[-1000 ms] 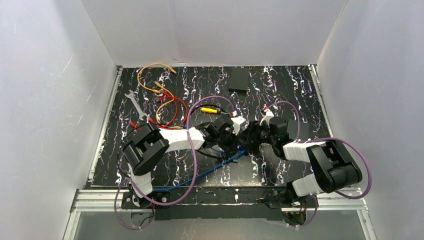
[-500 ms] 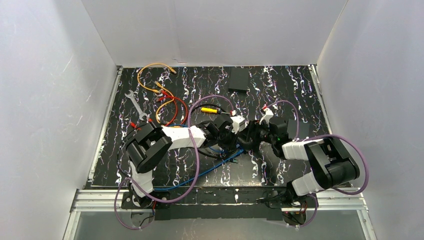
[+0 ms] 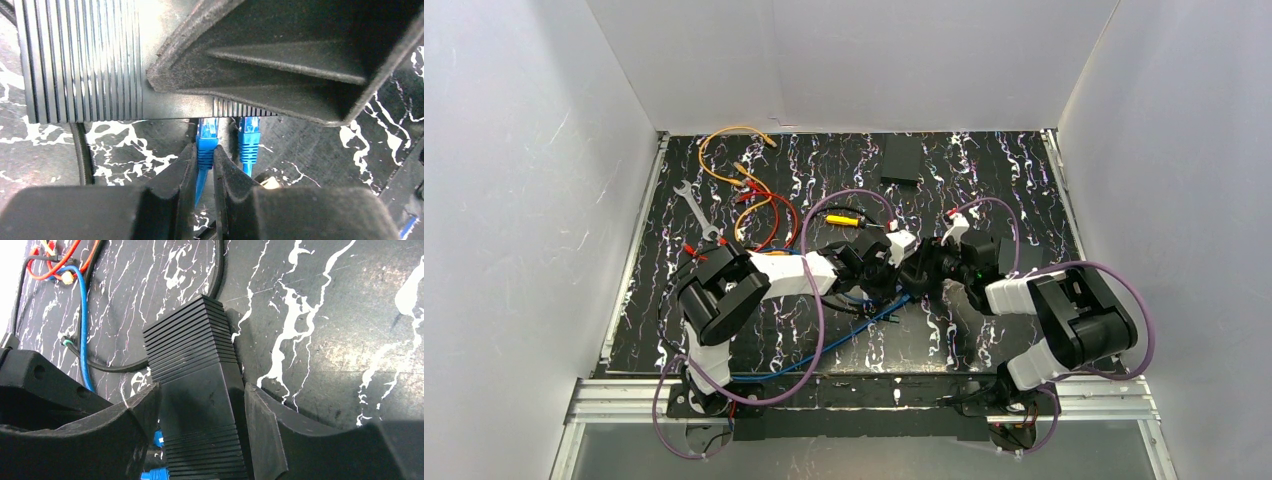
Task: Insert the plug into the switch port
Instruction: Insert the connector into the switch port.
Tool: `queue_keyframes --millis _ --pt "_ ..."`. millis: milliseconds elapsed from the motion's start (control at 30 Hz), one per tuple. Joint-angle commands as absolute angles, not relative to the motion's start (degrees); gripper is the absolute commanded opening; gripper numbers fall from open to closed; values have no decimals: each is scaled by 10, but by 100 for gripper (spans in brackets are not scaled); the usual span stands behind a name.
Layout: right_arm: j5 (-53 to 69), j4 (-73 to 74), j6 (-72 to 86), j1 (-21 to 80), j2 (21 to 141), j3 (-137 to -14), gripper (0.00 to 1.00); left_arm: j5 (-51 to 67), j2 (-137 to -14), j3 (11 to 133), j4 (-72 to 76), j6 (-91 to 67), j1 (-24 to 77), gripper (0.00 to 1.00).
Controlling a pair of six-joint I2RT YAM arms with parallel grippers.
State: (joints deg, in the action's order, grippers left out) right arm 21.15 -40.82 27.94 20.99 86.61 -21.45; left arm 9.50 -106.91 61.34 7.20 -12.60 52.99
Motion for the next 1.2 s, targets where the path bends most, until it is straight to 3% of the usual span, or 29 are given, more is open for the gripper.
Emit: queue_keyframes --millis 0,167,367,700,1167 --pt "394 -334 327 259 884 -204 68 -43 -1029 634 266 -83 515 0" --pt "396 -332 325 265 889 -208 68 -109 -1028 628 278 -36 539 0" --pt "348 -303 315 263 870 -208 69 -101 -1027 602 285 -44 543 1" --pt "246 -255 308 239 820 -199 72 -60 -1006 536 284 -50 544 18" --pt "238 -252 305 231 830 -200 72 -17 -981 490 279 18 543 40"
